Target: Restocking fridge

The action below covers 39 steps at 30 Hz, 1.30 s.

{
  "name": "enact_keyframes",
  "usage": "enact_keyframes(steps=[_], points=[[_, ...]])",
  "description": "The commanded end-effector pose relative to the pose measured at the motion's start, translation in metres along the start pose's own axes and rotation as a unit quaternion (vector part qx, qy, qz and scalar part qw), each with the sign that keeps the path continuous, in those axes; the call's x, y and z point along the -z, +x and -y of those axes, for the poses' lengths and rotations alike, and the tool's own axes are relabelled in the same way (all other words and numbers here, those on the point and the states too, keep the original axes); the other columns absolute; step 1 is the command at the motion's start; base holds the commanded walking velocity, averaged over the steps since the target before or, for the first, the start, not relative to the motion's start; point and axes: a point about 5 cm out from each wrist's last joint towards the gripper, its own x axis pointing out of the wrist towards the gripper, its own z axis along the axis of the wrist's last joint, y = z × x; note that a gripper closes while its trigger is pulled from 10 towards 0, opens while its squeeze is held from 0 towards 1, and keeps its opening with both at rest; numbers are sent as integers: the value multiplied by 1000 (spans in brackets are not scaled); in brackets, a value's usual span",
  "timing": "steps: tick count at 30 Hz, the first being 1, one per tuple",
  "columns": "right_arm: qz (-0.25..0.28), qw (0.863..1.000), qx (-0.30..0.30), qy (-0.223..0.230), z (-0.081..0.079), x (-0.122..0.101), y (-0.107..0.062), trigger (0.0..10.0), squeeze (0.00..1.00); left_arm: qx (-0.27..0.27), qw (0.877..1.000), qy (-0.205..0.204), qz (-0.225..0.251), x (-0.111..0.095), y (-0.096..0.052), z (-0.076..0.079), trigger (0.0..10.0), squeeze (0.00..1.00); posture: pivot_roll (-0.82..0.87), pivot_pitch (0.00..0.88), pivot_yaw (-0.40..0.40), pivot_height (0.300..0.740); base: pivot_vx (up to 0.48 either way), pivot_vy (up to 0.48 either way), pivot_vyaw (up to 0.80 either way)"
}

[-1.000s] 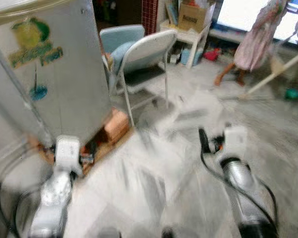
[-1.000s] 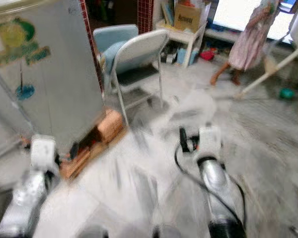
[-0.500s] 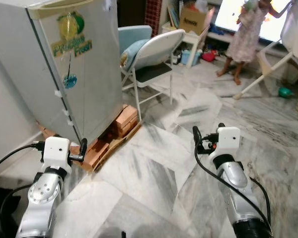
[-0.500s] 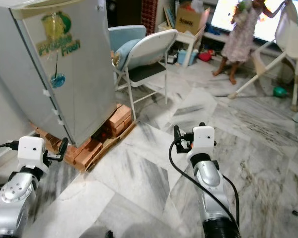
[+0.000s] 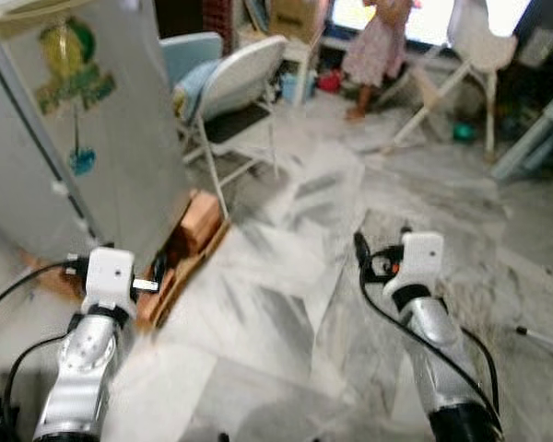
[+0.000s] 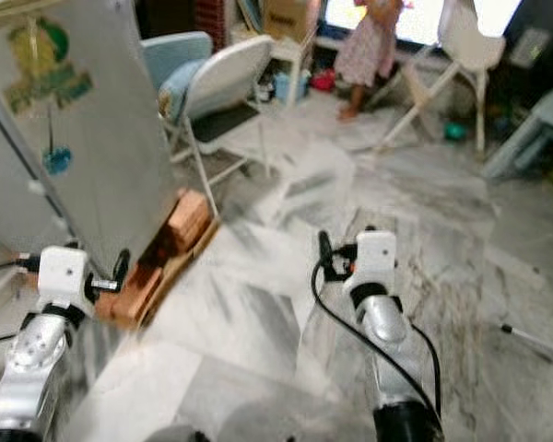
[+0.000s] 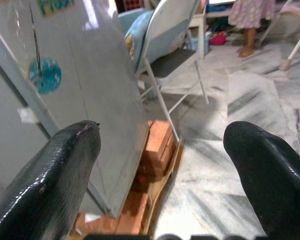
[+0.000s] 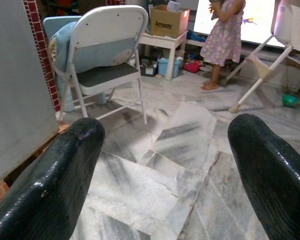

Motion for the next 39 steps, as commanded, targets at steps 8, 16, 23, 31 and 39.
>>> enact_keyframes(steps=[8, 16, 23, 31, 39], points=[[7, 1000, 1, -3, 3, -6, 1, 10000, 0, 18, 1000, -6, 0, 1, 0, 9, 10000, 0, 30, 0, -52, 740, 244, 395, -262], [7, 1000, -2, -3, 4, -7, 2, 10000, 0, 32, 999, 2, 4, 3, -2, 16, 10000, 0, 31, 0, -56, 740, 365, 219, -800], [8, 1000, -4, -2, 3, -6, 0, 10000, 0, 13, 1000, -10, -2, 5, -2, 14, 10000, 0, 26, 0, -52, 740, 426, 88, -541], [3, 1000, -7, -14, 4, -4, -3, 10000, 0, -30, 999, -19, -14, 11, -8, 5, 10000, 0, 24, 0, -52, 740, 36, 447, 0], [14, 997, -71, -31, -11, -6, -7, 10000, 0, -55, 998, -18, -25, 17, -23, 3, 10000, 0, 31, 0, -57, 740, 0, 60, 397]])
